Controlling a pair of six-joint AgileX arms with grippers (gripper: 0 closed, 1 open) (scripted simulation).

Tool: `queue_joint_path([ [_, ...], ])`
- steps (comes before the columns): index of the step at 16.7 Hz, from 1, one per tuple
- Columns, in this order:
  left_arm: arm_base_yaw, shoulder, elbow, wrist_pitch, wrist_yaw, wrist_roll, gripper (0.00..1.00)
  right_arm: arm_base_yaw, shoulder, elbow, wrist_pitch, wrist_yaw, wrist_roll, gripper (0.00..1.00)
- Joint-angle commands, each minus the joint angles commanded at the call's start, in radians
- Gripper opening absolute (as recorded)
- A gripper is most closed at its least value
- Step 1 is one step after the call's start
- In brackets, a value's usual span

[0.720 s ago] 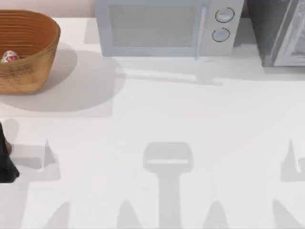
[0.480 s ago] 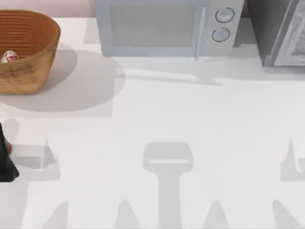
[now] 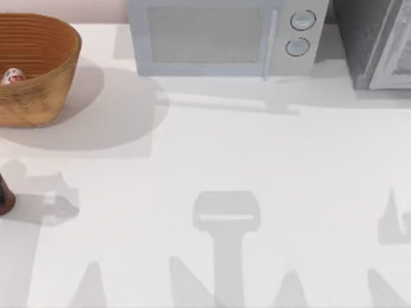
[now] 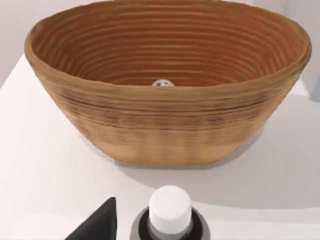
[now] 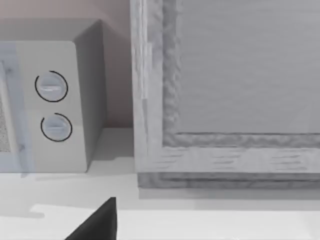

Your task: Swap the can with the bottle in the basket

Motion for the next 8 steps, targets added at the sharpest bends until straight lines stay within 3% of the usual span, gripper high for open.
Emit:
queue_joint_path([
  [8,0.055,0.736,0.696,-0.378,0.087,0.053,1.0,0.0,0.0,0.0,0.0,0.0,0.0,1.0],
])
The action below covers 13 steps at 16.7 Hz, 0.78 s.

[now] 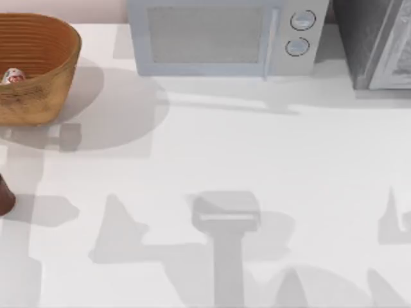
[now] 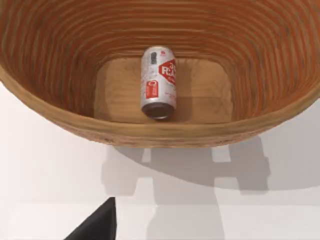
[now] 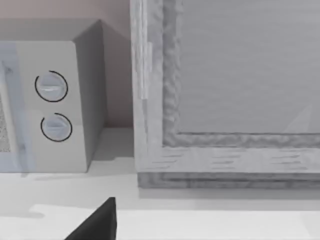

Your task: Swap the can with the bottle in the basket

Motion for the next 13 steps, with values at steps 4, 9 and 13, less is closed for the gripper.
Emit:
queue_joint_path([
  [4,0.025,0.398,0.377,-0.2,0.052,0.03,1.0,0.0,0.0,0.0,0.0,0.0,0.0,1.0],
  [9,0.051,0.844,0.805,-0.422,0.112,0.064,1.0,0.0,0.0,0.0,0.0,0.0,0.0,1.0],
  [13,0.067,1.114,1.068,-0.555,0.149,0.085,1.0,0.0,0.0,0.0,0.0,0.0,0.0,1.0],
])
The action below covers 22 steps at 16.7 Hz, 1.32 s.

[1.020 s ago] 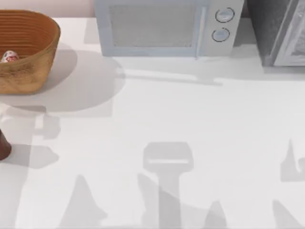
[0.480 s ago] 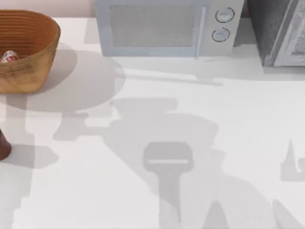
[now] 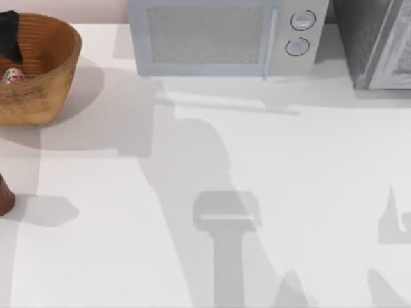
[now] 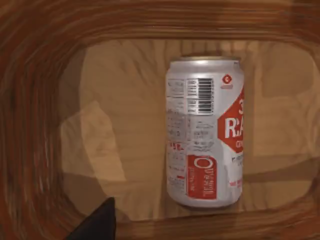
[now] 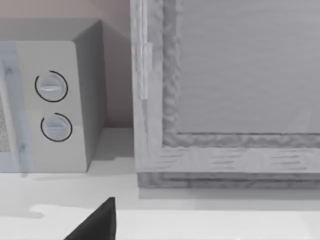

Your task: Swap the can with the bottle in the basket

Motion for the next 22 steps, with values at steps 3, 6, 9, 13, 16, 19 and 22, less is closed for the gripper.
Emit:
queue_joint_path([
  [3,0.007,0.13,0.128,-0.063,0.019,0.011,1.0,0.0,0.0,0.0,0.0,0.0,0.0,1.0],
  [6,0.009,0.176,0.175,-0.086,0.026,0.015,1.0,0.0,0.0,0.0,0.0,0.0,0.0,1.0],
  [9,0.009,0.176,0.175,-0.086,0.026,0.015,1.0,0.0,0.0,0.0,0.0,0.0,0.0,1.0],
  [13,0.001,0.177,0.166,-0.071,0.025,0.01,1.0,0.0,0.0,0.0,0.0,0.0,0.0,1.0],
  [16,-0.007,0.196,0.116,-0.003,0.023,-0.002,1.0,0.0,0.0,0.0,0.0,0.0,0.0,1.0],
  [19,-0.019,0.218,0.062,0.077,0.022,-0.013,1.0,0.0,0.0,0.0,0.0,0.0,0.0,1.0],
  [22,-0.023,0.227,0.043,0.106,0.022,-0.018,1.0,0.0,0.0,0.0,0.0,0.0,0.0,1.0],
])
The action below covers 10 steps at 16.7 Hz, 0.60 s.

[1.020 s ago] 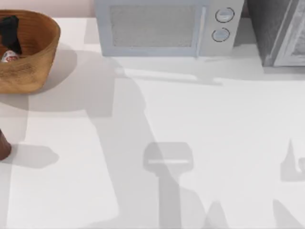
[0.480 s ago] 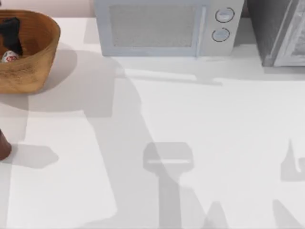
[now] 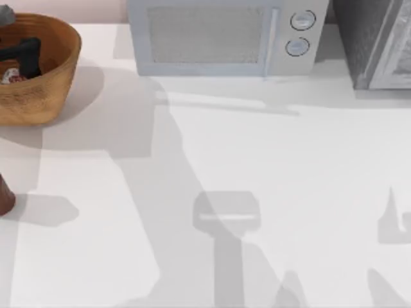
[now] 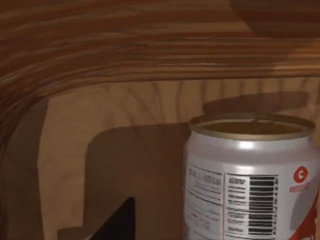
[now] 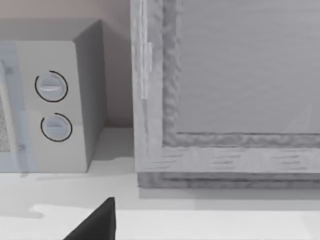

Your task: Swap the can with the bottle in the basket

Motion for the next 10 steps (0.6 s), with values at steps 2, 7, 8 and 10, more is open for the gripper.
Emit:
queue_joint_path([
  [2,0.0,0.0,0.0,0.0,0.0,0.0,1.0,0.0,0.0,0.0,0.0,0.0,0.0,1.0],
  [7,0.0,0.0,0.0,0.0,0.0,0.0,0.62,0.0,0.0,0.0,0.0,0.0,0.0,1.0],
  [8,0.0,0.0,0.0,0.0,0.0,0.0,0.55,0.0,0.0,0.0,0.0,0.0,0.0,1.0],
  [10,0.0,0.0,0.0,0.0,0.0,0.0,0.4,0.0,0.0,0.0,0.0,0.0,0.0,1.0],
])
